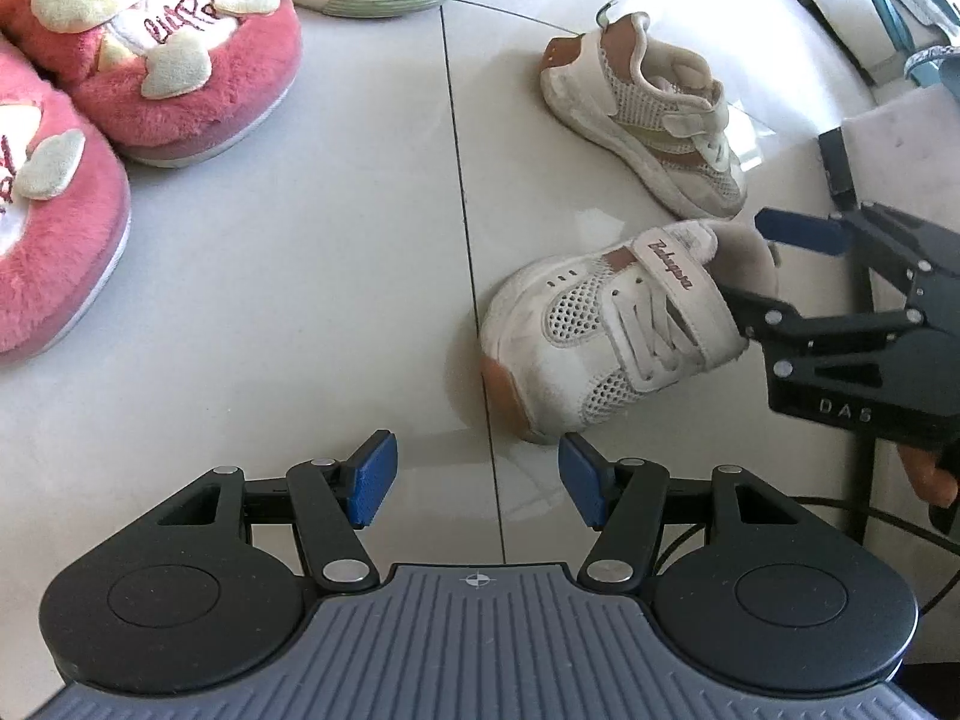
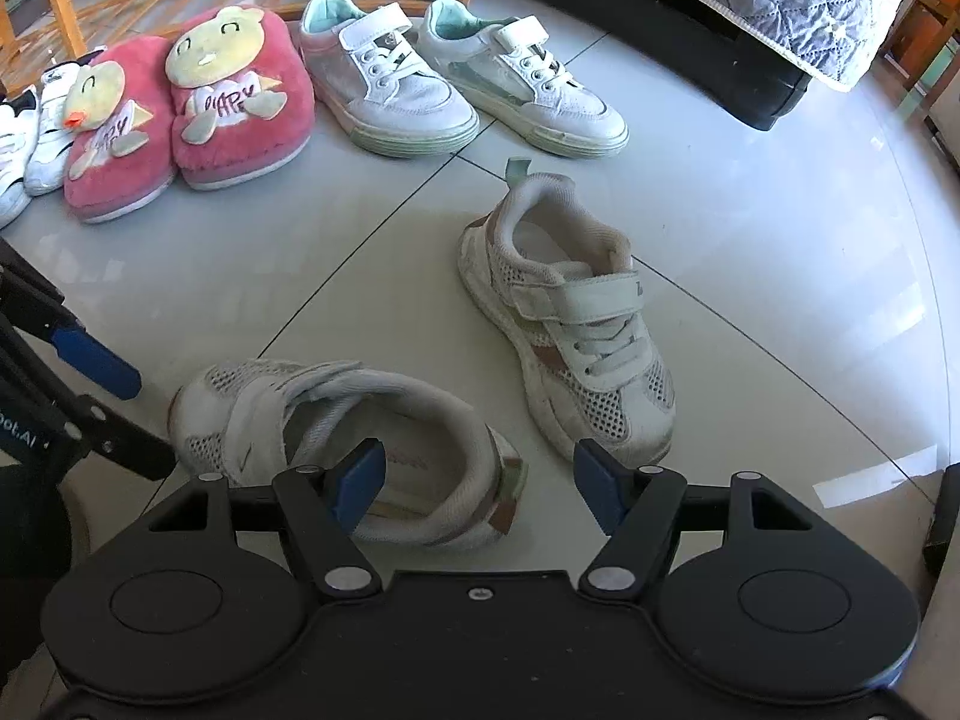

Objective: Organize scattered shoes

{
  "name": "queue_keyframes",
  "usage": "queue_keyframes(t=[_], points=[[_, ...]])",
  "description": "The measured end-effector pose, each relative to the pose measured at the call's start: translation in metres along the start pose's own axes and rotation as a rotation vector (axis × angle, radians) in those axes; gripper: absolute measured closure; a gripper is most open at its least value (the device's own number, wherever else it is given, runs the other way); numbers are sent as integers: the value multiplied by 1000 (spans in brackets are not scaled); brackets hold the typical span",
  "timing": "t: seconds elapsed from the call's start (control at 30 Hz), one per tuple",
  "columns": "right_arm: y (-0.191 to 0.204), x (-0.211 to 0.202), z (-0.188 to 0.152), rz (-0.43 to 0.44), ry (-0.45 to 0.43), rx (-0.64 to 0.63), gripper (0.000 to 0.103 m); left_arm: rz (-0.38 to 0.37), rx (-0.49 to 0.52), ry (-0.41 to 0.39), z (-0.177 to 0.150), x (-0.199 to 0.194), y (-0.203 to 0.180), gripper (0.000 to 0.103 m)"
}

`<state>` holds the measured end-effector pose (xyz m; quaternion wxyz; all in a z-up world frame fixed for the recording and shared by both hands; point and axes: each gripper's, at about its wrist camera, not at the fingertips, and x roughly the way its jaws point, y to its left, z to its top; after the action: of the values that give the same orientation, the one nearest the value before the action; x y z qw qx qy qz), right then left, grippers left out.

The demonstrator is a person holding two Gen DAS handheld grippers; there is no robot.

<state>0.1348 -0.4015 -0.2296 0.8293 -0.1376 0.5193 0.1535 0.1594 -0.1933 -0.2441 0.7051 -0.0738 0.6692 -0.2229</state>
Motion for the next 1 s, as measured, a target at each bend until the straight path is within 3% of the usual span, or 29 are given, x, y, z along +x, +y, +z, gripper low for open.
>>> queue_keyframes(t=[0.43, 1.0], points=[[-2, -6, -6, 72, 47, 13, 31, -1, -67, -58, 18, -11, 2, 42], [8, -11, -17, 270, 114, 43, 29, -67, -60, -97, 41, 1, -22, 42]])
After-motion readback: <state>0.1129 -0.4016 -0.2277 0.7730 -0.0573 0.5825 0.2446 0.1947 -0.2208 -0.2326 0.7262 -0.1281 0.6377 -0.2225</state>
